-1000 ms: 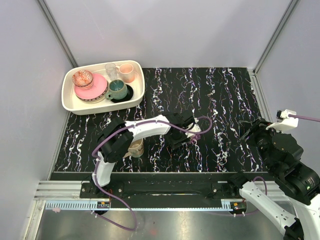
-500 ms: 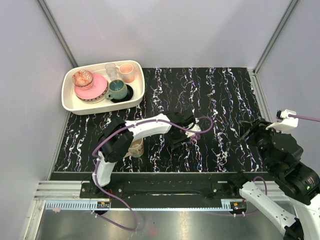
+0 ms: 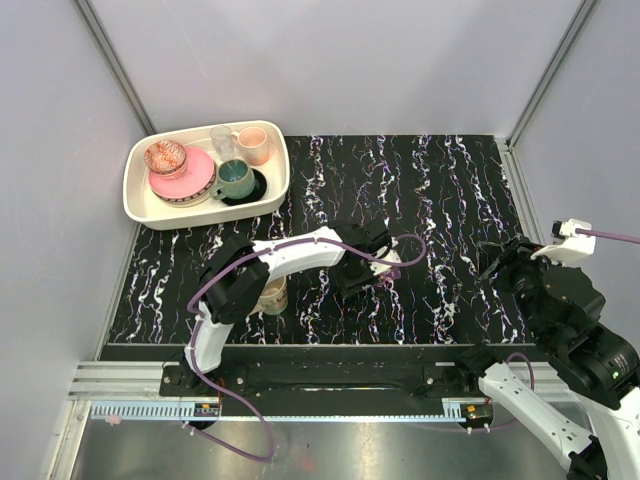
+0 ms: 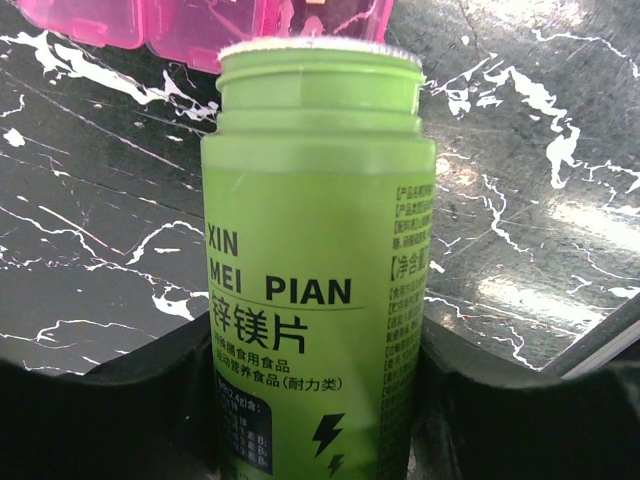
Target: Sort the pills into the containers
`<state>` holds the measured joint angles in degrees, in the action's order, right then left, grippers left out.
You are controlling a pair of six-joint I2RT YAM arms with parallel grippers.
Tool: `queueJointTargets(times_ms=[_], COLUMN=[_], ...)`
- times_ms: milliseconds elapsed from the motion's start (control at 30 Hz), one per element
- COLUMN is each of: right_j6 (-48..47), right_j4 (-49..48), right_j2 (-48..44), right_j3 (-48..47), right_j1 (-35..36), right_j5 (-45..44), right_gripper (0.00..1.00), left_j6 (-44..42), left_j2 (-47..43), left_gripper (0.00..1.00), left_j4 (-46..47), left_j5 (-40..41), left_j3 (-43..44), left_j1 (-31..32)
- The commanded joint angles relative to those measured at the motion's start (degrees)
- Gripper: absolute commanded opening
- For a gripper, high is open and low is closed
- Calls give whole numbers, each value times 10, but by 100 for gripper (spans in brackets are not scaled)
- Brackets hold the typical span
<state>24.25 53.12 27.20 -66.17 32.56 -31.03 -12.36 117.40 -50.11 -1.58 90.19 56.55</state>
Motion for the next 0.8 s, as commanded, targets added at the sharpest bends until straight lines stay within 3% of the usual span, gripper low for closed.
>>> queueJointTargets(times_ms=[0, 767], right_j6=[2, 2], right_j4=[-3, -3], right_j2=[-2, -8], right_j3=[3, 6], right_j1=[-1, -1], right_j5=[-15, -18], right_gripper=[0, 0], left_j6=[-11, -15], left_j2=[3, 12], left_gripper=[0, 0], left_j4=[-8, -29], left_j5=[13, 22], left_j3=[34, 53], left_j1=[-3, -3])
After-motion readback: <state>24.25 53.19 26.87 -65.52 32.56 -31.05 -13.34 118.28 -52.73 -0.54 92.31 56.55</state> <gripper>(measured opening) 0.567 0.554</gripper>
